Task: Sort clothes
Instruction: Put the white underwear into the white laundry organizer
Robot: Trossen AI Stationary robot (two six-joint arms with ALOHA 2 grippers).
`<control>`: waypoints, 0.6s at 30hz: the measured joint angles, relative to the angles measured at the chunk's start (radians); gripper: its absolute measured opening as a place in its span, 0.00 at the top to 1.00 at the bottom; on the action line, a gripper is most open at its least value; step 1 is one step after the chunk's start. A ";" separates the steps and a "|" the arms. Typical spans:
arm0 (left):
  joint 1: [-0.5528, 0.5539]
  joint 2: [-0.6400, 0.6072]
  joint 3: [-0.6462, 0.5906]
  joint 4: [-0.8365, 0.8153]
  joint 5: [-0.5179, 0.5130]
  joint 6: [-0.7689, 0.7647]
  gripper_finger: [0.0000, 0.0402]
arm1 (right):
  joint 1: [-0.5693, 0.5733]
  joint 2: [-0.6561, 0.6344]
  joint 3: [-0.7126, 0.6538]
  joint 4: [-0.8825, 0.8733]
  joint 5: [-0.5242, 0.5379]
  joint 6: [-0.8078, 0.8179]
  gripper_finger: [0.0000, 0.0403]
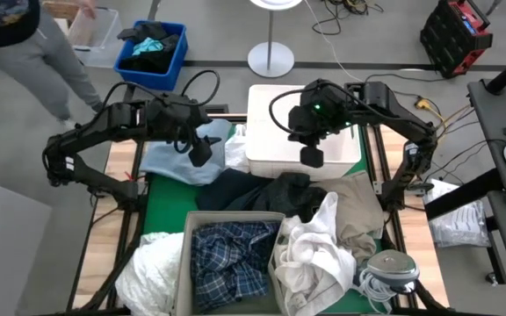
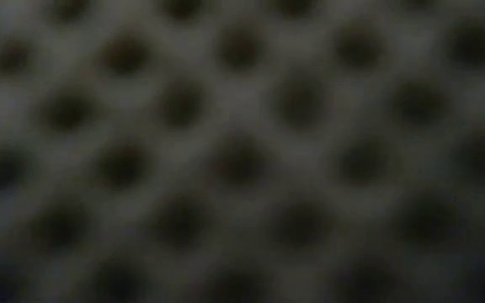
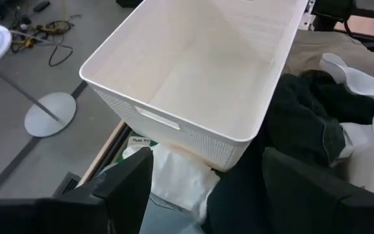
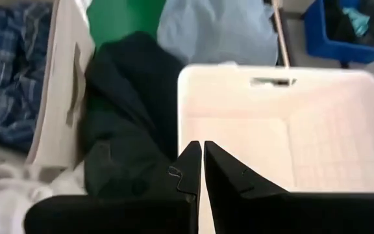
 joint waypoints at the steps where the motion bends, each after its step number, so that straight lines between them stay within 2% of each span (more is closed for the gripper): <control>1: 0.000 0.004 0.000 0.000 0.000 -0.007 0.34 | 0.000 -0.005 0.000 -0.010 -0.010 0.005 0.97; 11: -0.001 0.061 0.000 0.014 0.001 -0.019 0.34 | 0.019 -0.079 -0.029 -0.078 -0.045 0.022 0.97; 18: -0.001 0.086 0.006 0.040 0.003 -0.019 0.34 | 0.051 -0.176 -0.207 -0.050 -0.046 0.078 0.97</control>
